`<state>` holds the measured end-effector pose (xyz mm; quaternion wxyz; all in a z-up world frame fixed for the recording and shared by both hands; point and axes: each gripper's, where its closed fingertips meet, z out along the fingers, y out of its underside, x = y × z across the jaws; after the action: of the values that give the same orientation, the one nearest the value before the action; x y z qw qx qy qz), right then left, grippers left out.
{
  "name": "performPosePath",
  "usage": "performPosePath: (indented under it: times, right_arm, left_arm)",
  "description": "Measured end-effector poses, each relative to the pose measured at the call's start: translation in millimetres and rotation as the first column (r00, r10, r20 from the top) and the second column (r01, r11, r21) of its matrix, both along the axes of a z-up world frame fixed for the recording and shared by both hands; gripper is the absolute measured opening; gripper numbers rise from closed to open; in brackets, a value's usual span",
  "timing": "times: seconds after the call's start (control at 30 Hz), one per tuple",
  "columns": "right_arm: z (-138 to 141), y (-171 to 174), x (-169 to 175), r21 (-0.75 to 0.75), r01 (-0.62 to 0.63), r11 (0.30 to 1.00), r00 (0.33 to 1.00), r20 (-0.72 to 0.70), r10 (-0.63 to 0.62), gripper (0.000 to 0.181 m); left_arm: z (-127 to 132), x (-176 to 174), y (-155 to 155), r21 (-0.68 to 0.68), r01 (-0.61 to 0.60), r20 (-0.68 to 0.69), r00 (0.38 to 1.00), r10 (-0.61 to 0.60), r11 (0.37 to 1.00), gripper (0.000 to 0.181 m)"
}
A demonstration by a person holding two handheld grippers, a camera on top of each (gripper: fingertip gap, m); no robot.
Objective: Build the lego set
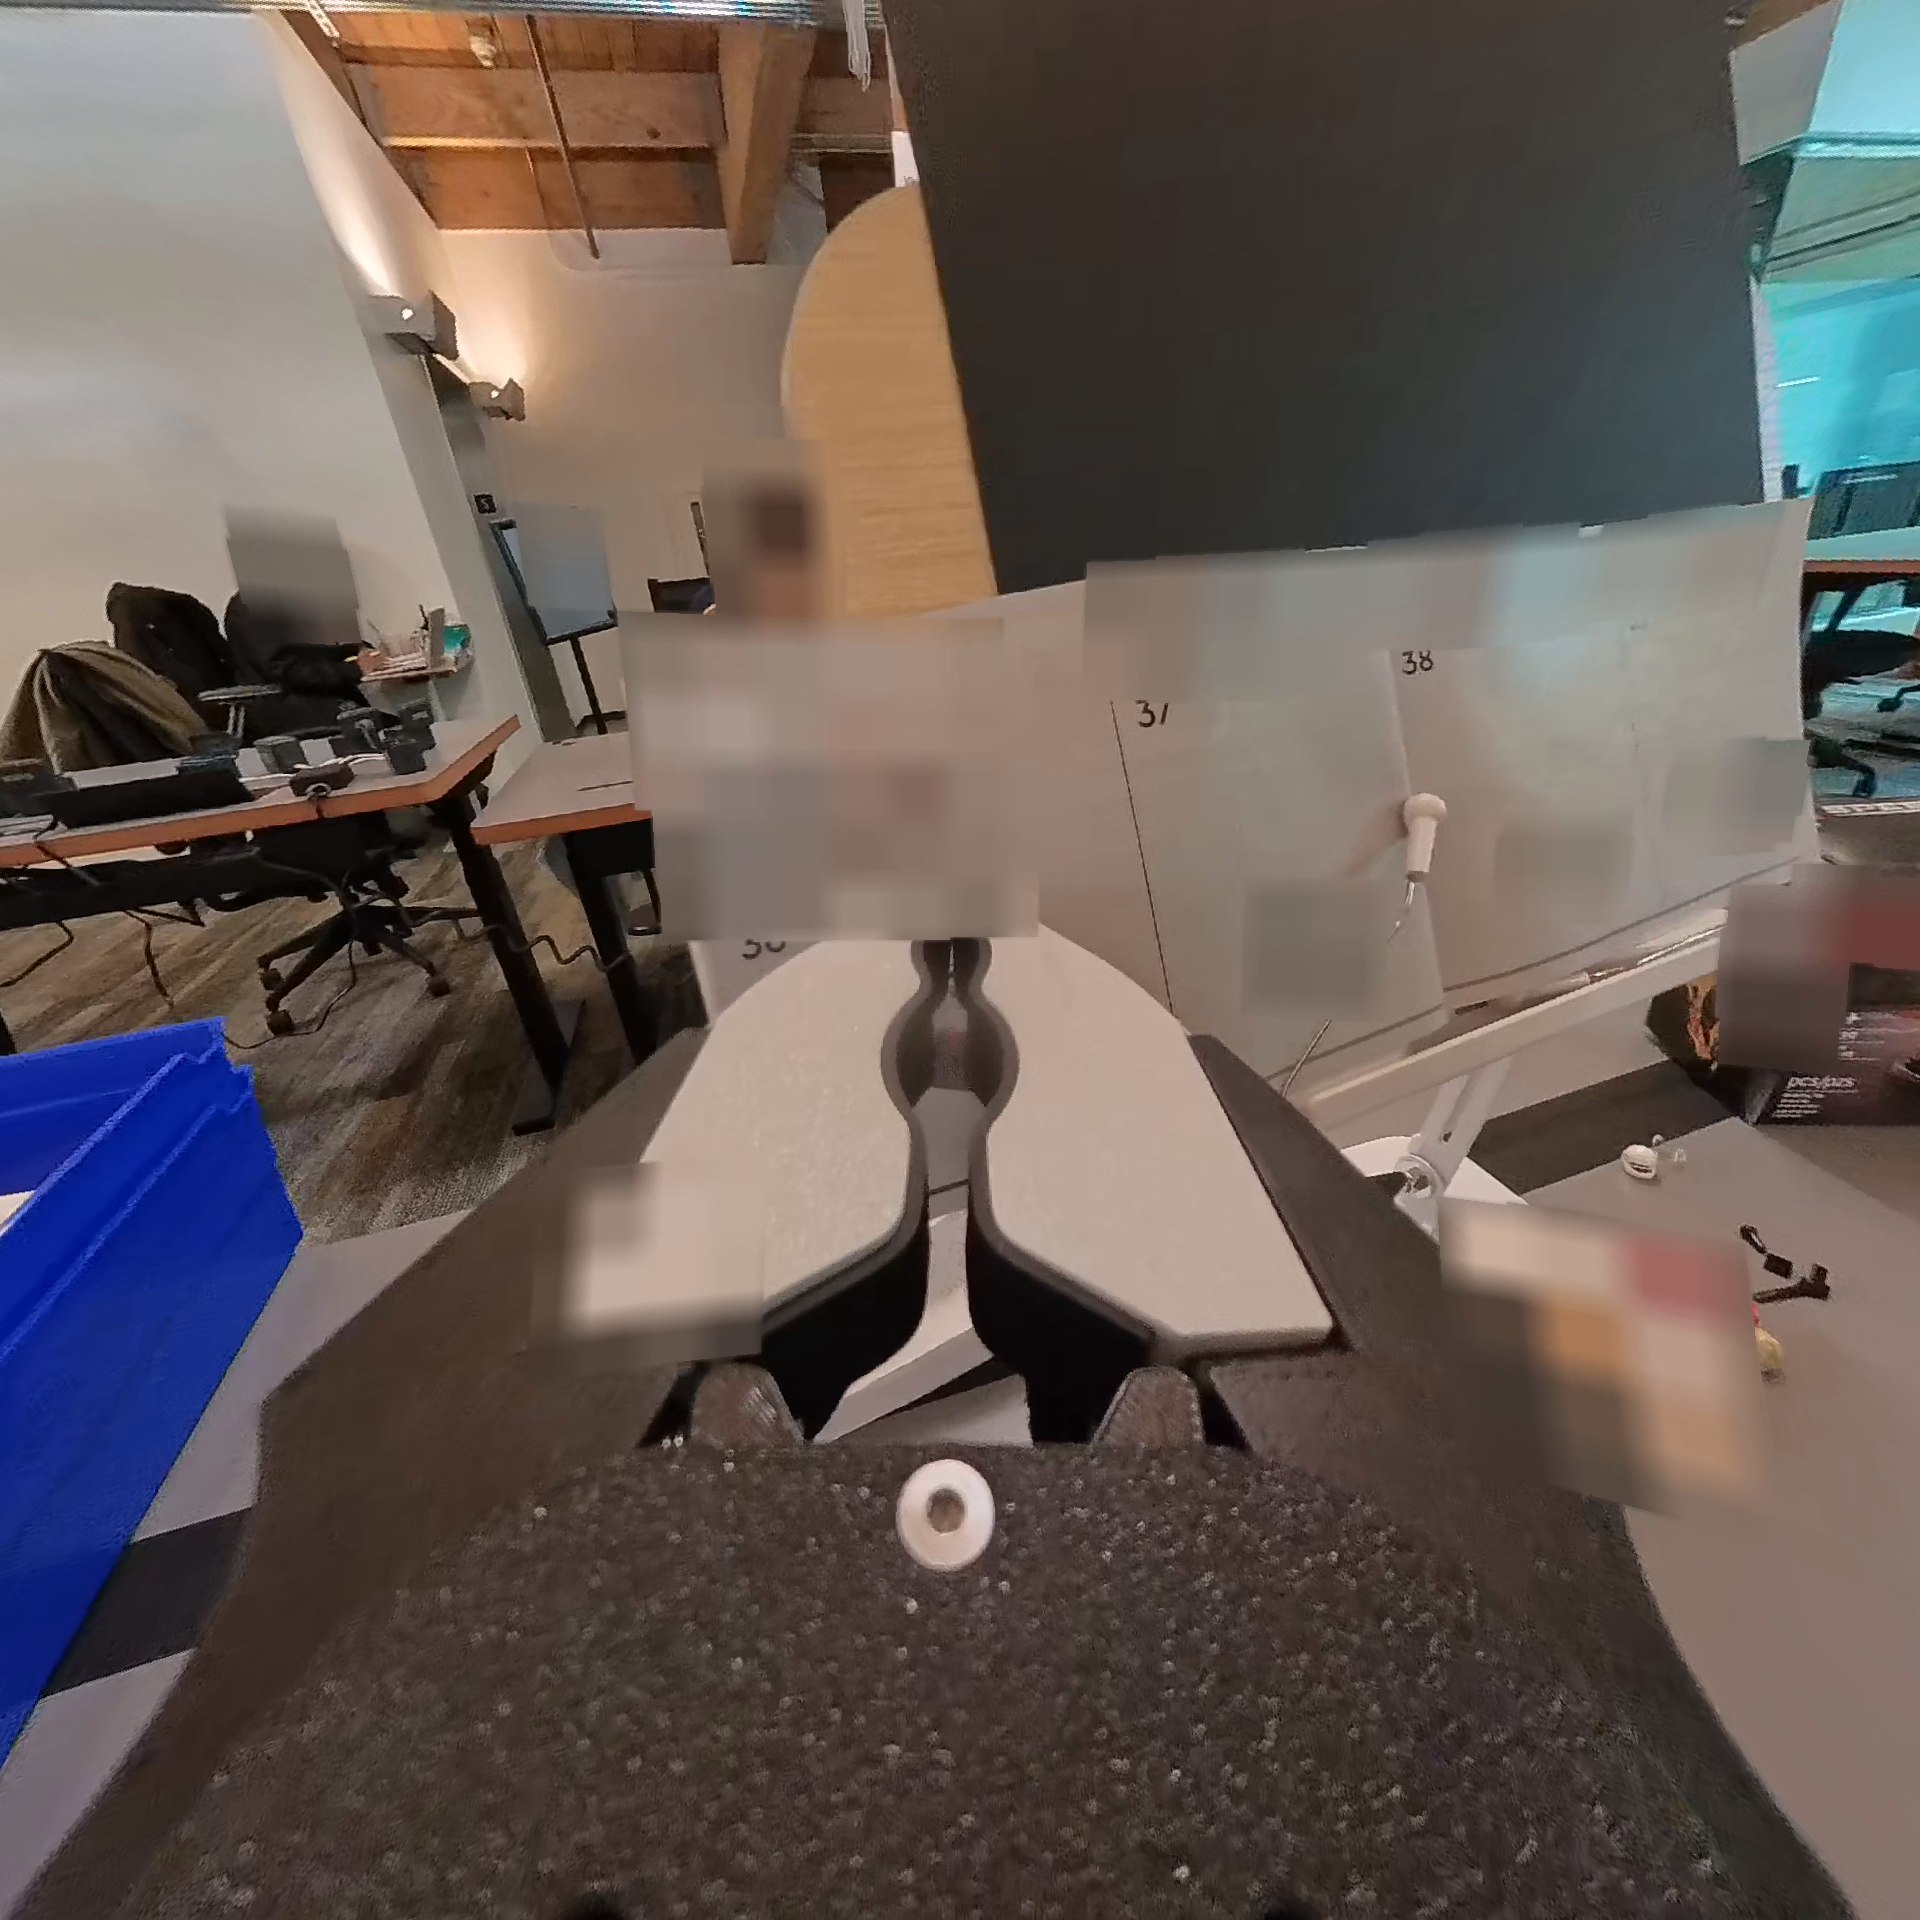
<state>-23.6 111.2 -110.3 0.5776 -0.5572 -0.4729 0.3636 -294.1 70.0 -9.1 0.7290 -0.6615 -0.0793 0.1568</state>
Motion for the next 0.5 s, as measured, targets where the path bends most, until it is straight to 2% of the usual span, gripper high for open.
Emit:
performPosePath:
  times: [0.5]
  right_arm:
    - [1.8,1.0,1.1,0.003,0.004,1.0,1.0,-0.004,-0.004,0.001]
  left_arm:
    - [-6.5,-0.9,2.8,-0.02,-0.004,0.005,1.0,0.004,1.0,0.0]
